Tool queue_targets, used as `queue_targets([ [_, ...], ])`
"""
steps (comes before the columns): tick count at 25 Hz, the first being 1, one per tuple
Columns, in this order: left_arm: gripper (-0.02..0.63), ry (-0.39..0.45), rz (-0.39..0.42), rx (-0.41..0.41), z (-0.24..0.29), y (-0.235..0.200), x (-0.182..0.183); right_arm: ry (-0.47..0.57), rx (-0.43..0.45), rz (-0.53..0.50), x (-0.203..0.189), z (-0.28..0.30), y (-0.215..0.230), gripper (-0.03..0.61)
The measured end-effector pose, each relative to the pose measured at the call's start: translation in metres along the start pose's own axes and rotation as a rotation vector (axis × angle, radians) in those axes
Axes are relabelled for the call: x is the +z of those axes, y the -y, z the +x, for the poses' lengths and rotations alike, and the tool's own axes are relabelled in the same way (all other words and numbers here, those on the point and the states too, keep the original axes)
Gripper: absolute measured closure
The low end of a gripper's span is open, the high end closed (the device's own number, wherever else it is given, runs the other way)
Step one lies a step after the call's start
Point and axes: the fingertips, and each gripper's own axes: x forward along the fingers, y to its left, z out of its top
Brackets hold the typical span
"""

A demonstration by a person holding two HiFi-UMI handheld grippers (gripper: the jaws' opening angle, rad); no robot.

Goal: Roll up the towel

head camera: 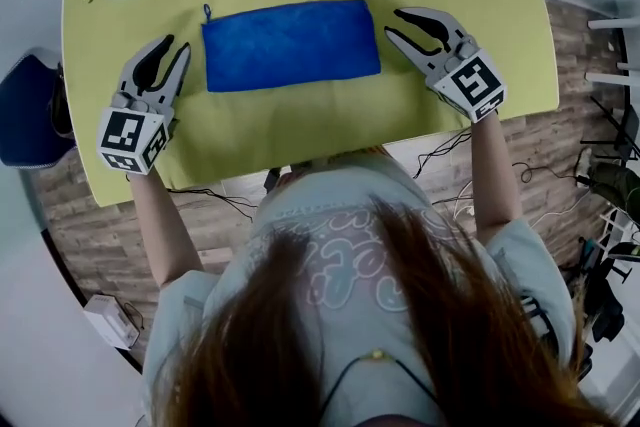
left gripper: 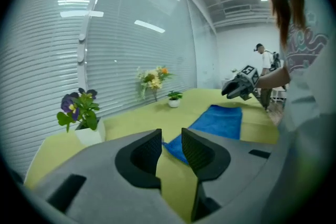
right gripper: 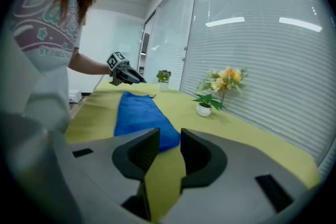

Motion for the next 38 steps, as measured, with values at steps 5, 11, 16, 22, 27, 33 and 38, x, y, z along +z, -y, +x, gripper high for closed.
queue_targets([
  [5,0.484,-0.045,0.084,-0.277,-0.019,0.076,-0.016,-0.073,0.186,-0.138,-0.012,-0.01,-0.07,0.402],
  [11,0.483,-0.132,0.174,-0.376,-0.022,0.107,-0.041,-0.163,0.178,-0.291,-0.026,0.005,-0.098,0.405],
  [16,0.483,-0.229,0.323,-0.337,-0.012,0.098,-0.06,-0.196,0.115,-0.347,-0.029,0.011,-0.095,0.479],
  [22,0.566,-0.307,0.457,-0.293,-0.004,0.091,-0.08,-0.218,0.071,-0.369,-0.032,0.011,-0.096,0.532],
  [27,0.589,-0.287,0.462,-0.273,-0.013,0.095,-0.078,-0.223,0.021,-0.38,-0.03,0.002,-0.098,0.549],
  [33,0.591,-0.248,0.441,-0.268,-0.038,0.108,-0.08,-0.222,-0.029,-0.343,-0.034,-0.017,-0.114,0.551],
  [38,0.591,-0.248,0.455,-0.291,-0.059,0.13,-0.09,-0.236,-0.048,-0.336,-0.04,-0.03,-0.139,0.551],
])
